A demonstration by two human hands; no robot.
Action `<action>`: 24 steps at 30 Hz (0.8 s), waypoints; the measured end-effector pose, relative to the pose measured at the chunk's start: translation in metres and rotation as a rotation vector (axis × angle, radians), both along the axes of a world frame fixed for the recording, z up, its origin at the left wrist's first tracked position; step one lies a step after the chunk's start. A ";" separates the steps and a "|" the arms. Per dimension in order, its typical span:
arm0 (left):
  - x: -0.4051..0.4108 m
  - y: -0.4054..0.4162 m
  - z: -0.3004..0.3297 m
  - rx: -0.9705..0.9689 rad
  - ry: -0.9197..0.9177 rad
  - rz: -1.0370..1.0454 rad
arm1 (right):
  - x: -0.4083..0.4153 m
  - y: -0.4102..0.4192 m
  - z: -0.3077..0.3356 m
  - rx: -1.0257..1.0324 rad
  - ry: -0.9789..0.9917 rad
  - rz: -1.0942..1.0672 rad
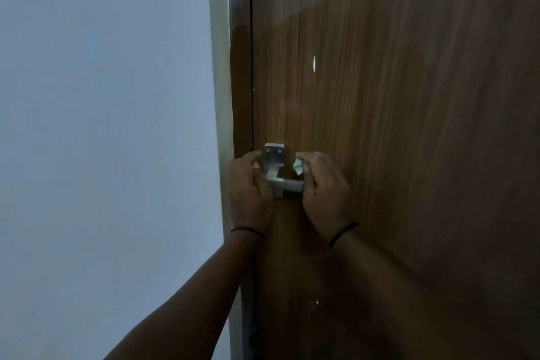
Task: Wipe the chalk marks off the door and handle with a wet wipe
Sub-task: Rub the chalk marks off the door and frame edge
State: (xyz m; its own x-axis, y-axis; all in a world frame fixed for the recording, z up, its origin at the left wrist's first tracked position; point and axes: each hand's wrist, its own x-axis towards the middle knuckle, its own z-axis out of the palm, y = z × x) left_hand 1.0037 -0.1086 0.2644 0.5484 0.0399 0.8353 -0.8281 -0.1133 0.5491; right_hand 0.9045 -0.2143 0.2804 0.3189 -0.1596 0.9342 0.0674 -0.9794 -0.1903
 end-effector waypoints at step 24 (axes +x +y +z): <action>-0.048 0.014 0.109 0.286 0.513 -0.478 | -0.023 0.045 0.098 1.344 0.050 0.239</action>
State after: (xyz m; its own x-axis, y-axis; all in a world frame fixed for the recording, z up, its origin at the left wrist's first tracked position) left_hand 0.9562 -0.0942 0.3735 0.7744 -0.4794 0.4128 -0.4713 -0.0019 0.8820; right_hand 0.8816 -0.1692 0.3780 0.4955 -0.8639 0.0905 0.1726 -0.0041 -0.9850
